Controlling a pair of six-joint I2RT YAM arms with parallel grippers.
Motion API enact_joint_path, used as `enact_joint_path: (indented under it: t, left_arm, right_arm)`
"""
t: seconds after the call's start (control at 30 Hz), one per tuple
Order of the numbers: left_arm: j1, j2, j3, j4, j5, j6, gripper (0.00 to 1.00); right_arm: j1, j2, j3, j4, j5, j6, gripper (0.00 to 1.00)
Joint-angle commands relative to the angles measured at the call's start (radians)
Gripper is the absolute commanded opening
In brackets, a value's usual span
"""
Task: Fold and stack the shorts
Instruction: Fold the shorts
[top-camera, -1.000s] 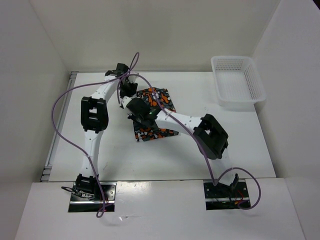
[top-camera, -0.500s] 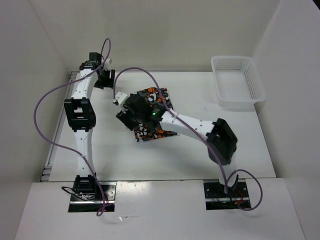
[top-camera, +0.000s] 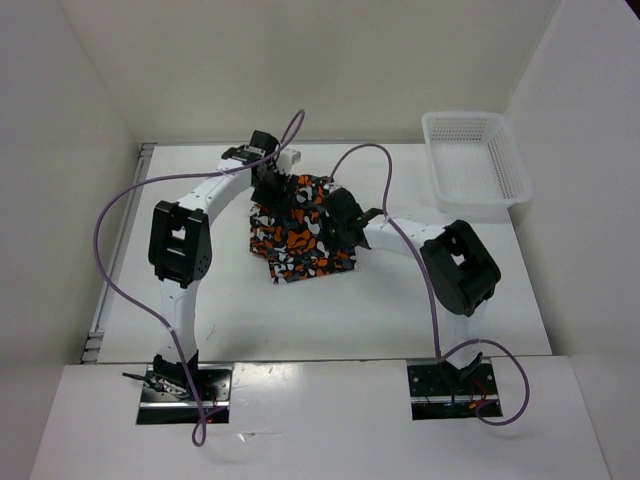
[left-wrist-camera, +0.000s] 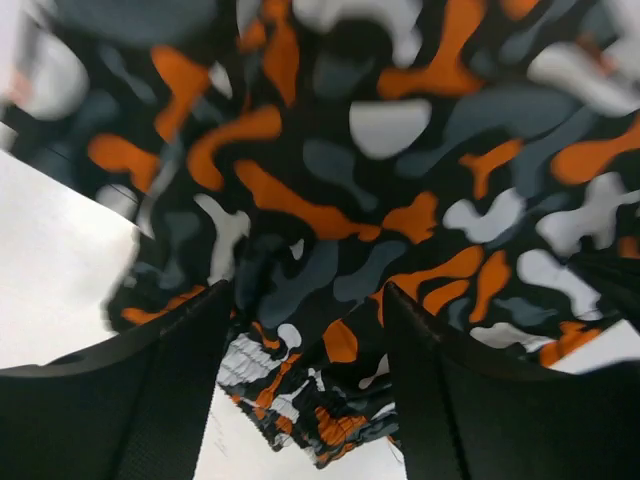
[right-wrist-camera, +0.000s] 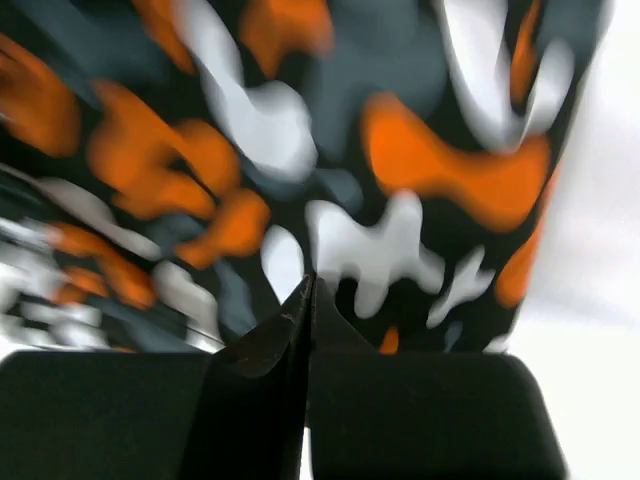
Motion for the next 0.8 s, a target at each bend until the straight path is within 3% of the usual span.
enact_joint_path:
  t: [0.0,0.2,0.43,0.63,0.77]
  left_arm:
    - [0.033,0.007,-0.074,0.036,-0.077,0.004,0.68]
    - [0.033,0.019,-0.173,0.113,-0.215,0.004,0.68]
    - [0.033,0.057,-0.162,0.122,-0.189,0.004,0.68]
    - [0.033,-0.099,-0.105,0.116,-0.105,0.004,0.72]
    - [0.033,-0.170,-0.067,0.003,-0.064,0.004,0.73]
  right_arm:
    - [0.020,0.003,-0.041,-0.013,0.036,0.105,0.00]
    - [0.020,0.002,-0.136,-0.035,0.011,0.152,0.00]
    - [0.020,-0.060,-0.202,-0.044,-0.094,0.185,0.00]
    - [-0.018,-0.146,0.052,-0.090,-0.044,0.061,0.00]
    - [-0.124,-0.052,0.209,-0.070,-0.055,0.053,0.00]
